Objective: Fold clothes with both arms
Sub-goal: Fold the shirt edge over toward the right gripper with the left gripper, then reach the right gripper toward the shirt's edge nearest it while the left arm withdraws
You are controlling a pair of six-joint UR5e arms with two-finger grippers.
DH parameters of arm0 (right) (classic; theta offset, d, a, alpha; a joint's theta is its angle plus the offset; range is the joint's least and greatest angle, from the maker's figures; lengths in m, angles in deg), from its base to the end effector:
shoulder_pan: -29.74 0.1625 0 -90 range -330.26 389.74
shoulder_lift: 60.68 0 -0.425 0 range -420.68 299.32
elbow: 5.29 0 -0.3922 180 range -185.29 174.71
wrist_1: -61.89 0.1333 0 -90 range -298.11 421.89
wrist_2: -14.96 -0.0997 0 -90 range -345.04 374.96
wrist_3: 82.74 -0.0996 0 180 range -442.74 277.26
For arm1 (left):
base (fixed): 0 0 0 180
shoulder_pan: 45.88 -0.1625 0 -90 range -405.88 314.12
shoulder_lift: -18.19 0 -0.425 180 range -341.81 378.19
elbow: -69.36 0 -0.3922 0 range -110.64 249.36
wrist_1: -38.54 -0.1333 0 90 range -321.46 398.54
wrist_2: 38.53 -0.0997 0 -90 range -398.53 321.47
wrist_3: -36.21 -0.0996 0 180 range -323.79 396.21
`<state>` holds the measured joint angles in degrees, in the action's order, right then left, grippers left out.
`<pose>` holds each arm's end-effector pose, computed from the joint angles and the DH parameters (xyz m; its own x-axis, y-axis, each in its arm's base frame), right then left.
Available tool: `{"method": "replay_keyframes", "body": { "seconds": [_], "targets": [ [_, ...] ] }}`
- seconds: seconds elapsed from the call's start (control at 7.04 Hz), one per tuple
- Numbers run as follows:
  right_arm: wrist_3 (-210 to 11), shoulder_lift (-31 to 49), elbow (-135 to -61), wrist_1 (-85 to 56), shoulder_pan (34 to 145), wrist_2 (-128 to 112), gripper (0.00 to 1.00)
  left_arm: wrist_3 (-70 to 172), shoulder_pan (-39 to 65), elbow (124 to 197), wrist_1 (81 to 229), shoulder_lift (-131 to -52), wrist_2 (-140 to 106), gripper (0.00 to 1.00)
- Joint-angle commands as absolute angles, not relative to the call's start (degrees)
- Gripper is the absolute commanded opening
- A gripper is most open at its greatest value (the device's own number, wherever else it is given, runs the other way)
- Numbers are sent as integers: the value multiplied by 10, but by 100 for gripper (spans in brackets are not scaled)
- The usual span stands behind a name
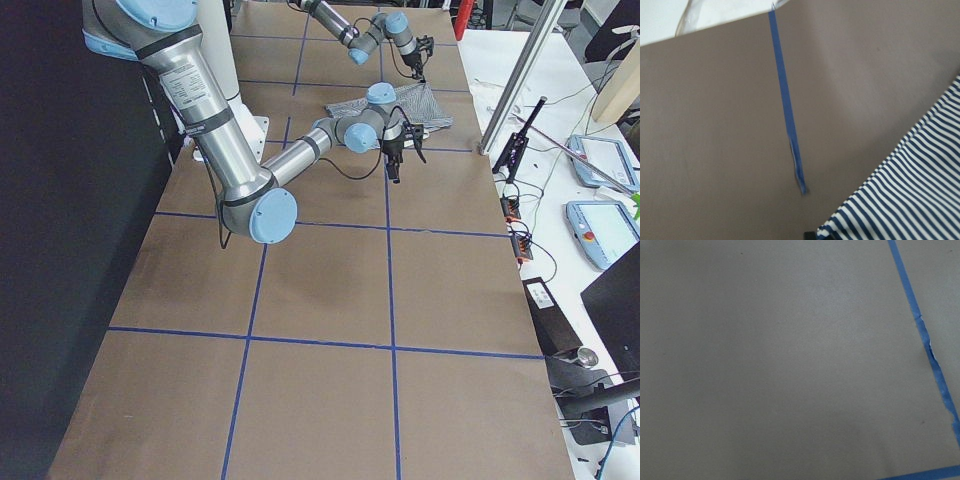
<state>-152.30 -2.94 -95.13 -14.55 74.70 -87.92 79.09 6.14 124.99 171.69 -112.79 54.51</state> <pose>-0.4156 -0.5720 0.3100 0.6646 0.1825 0.7246 -0.3670 0.9244 0.1038 0.3967 -0.7162 0.4263 0.8290 0.1272 -0.5445 0.2273 0.8130 0.5361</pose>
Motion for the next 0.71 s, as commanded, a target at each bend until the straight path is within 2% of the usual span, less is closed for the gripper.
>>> {"method": "replay_keyframes", "body": {
  "seconds": [0.0,0.14,0.43,0.57],
  "targets": [
    [-1536,-30,-959,-146,740,-879,100,737,81,1174,1762,-1154,535,27],
    [-1542,-31,-958,-145,735,-879,100,708,82,1176,1770,-1144,536,99],
    [-1581,-50,-949,-131,712,-862,100,632,129,1178,1772,-1145,604,100],
    [-1656,-91,-927,-130,695,-833,99,612,141,1197,1772,-1136,620,100]
  ]
}}
